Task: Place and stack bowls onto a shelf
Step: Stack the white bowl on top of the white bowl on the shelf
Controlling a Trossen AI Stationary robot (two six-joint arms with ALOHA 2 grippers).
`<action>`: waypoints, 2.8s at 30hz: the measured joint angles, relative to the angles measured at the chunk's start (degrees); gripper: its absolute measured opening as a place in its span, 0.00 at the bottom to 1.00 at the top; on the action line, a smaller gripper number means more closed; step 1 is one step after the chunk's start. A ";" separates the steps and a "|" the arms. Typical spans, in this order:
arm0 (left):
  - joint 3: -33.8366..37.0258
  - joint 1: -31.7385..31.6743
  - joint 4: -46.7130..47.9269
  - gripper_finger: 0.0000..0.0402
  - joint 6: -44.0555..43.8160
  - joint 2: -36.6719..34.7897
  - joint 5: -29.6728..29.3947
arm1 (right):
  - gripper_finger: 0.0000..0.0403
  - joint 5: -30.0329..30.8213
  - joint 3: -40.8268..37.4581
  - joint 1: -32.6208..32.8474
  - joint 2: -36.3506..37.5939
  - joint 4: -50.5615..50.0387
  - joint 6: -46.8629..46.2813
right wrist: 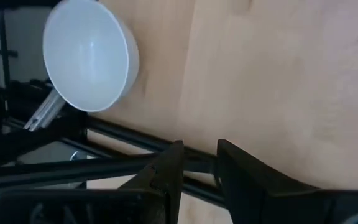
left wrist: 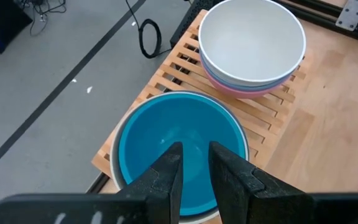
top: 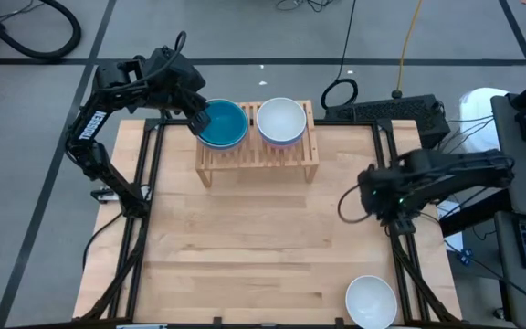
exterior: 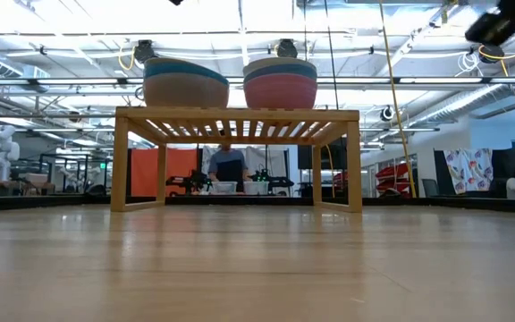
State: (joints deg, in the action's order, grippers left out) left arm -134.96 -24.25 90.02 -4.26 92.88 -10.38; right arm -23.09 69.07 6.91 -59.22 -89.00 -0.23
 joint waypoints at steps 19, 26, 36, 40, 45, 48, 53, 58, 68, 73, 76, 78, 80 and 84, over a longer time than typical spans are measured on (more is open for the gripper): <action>0.00 0.02 -0.02 0.21 5.46 0.00 -0.03 | 0.23 -9.42 -20.40 21.59 -6.06 43.07 -26.33; 0.00 0.02 -0.02 0.21 7.22 0.00 -0.03 | 0.23 -3.90 -23.02 28.25 -10.45 50.61 -32.32; 0.00 0.00 -0.02 0.21 8.51 0.00 -0.03 | 0.23 -1.55 -23.05 33.64 -18.49 53.08 -33.02; 0.00 0.00 0.00 0.21 8.51 0.00 -0.03 | 0.22 3.74 -23.05 34.89 -21.57 55.05 -32.94; 0.00 0.00 -0.02 0.21 8.51 0.00 -0.03 | 0.16 3.64 -23.05 34.81 -24.34 57.00 -33.04; 0.00 0.02 -0.01 0.21 8.54 0.00 -0.03 | 0.05 3.63 -23.05 34.11 -24.83 58.22 -36.17; 0.00 0.00 -0.02 0.21 8.54 0.00 -0.03 | 0.01 4.90 -23.05 33.22 -24.83 59.57 -39.83; 0.00 0.01 0.00 0.21 8.56 0.00 -0.03 | 0.01 5.23 -22.60 30.35 -22.07 59.79 -39.64; 0.00 0.01 -0.01 0.21 8.55 0.00 -0.03 | 0.00 17.21 -10.39 19.63 -14.04 42.33 -38.14; 0.00 0.00 0.00 0.21 8.54 0.00 -0.03 | 0.00 22.33 1.05 12.81 -13.46 32.41 -33.43; 0.00 0.02 0.00 0.21 8.54 0.00 -0.06 | 0.00 24.69 8.25 8.76 -13.44 28.20 -29.09; 0.00 0.00 0.00 0.21 8.54 0.00 -0.06 | 0.00 24.44 12.51 5.66 -13.44 26.65 -27.19; 0.00 0.01 0.00 0.21 8.54 0.00 -0.06 | 0.00 24.50 16.47 2.92 -13.46 25.39 -24.17; 0.00 0.02 0.00 0.21 8.38 0.00 -0.06 | 0.00 25.05 22.97 -3.25 -13.64 23.44 -15.59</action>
State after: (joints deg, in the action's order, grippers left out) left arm -134.96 -24.23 90.02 4.12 92.88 -10.44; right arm 1.97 92.05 3.67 -72.87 -65.56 -15.82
